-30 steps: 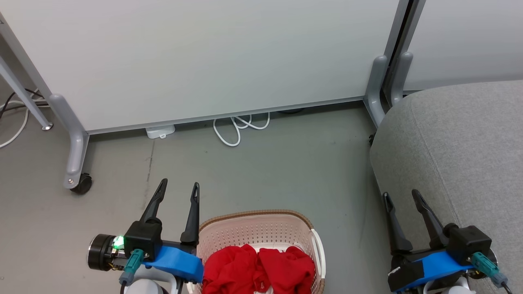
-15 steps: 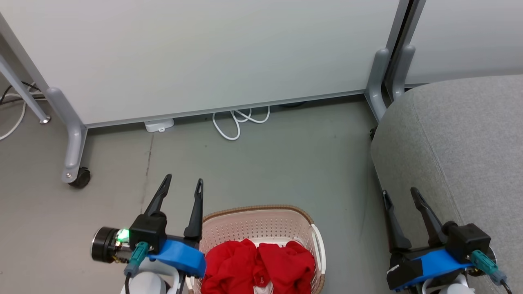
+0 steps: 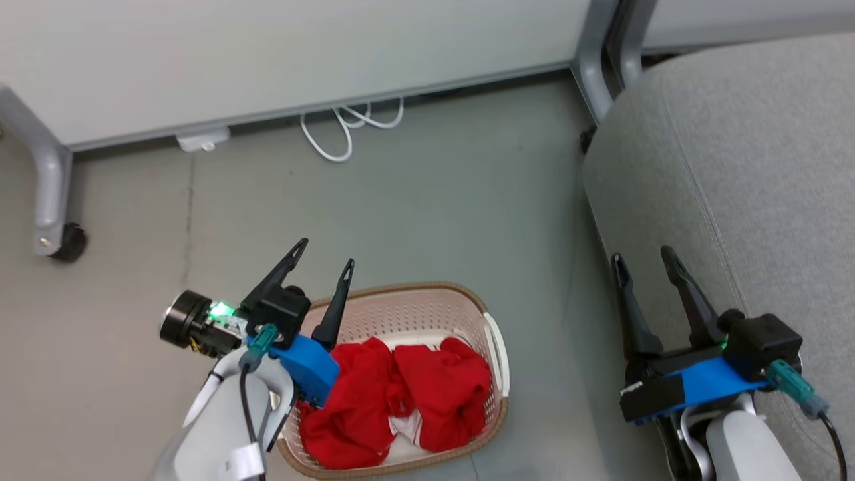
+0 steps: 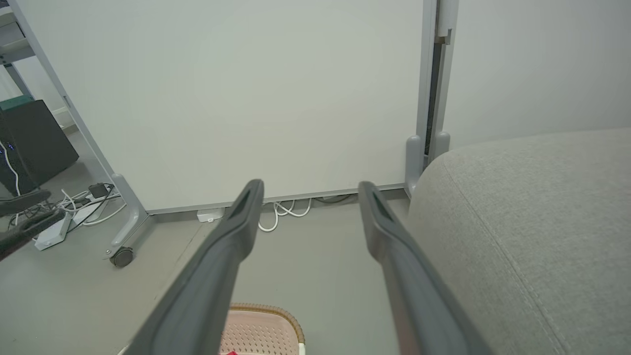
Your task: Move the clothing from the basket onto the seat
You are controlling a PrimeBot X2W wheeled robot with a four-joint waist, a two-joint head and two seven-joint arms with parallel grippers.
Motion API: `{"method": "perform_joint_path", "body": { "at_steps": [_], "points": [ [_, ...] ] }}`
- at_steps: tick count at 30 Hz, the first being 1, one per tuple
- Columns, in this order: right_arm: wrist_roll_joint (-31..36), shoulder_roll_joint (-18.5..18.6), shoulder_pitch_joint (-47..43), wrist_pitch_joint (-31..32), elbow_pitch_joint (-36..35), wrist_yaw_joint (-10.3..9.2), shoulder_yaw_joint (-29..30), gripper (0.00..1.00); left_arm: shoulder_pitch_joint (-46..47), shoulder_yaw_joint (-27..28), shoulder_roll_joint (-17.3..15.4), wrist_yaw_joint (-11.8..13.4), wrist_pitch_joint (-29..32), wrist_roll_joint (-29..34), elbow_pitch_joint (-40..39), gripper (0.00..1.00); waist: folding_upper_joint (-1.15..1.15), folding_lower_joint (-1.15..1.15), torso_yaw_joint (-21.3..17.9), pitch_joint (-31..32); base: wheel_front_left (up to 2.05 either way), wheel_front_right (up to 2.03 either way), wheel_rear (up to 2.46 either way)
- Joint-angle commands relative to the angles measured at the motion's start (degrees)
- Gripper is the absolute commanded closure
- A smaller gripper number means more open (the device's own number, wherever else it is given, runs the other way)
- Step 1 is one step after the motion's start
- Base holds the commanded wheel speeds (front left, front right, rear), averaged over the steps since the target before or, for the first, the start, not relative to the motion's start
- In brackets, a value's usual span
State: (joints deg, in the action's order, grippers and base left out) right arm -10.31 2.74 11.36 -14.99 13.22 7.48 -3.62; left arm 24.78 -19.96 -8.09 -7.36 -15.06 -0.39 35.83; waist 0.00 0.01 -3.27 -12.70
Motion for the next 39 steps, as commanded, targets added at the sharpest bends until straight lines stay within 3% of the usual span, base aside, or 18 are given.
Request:
{"method": "perform_joint_path", "body": {
  "at_steps": [1,11,22,30,39],
  "points": [
    [-0.51,0.25,1.24,-0.3,-0.33,0.03,-0.12,0.0,1.68,-1.35,-0.56,-0.07,-0.17,0.25,1.03,0.0,0.0,-0.01,-2.63,-3.45,0.0,0.0,0.0],
    [-2.45,0.22,6.81,-0.29,-1.77,0.03,-1.18,0.0,12.93,-19.54,-6.17,-0.1,-0.17,-1.74,15.92,0.0,0.0,-0.01,-8.22,-13.35,0.0,0.0,0.0],
    [-4.1,0.21,12.18,-0.27,-3.88,0.03,-2.12,0.0,22.03,-38.26,-7.66,-0.11,3.24,-5.91,31.99,0.0,0.0,-0.01,-11.16,-24.58,0.0,0.0,0.0],
    [-5.12,0.21,16.34,-0.27,-5.87,0.03,-2.33,0.0,28.32,-48.39,-9.83,-0.11,11.07,-7.64,35.92,0.0,0.0,-0.01,-12.76,-33.33,0.0,0.0,0.0],
    [-5.9,0.21,18.37,-0.28,-7.35,0.03,-2.49,0.0,32.95,-52.46,-10.21,-0.12,20.83,-8.42,37.21,0.0,0.0,-0.01,-13.54,-39.46,0.0,0.0,0.0]
  ]
}}
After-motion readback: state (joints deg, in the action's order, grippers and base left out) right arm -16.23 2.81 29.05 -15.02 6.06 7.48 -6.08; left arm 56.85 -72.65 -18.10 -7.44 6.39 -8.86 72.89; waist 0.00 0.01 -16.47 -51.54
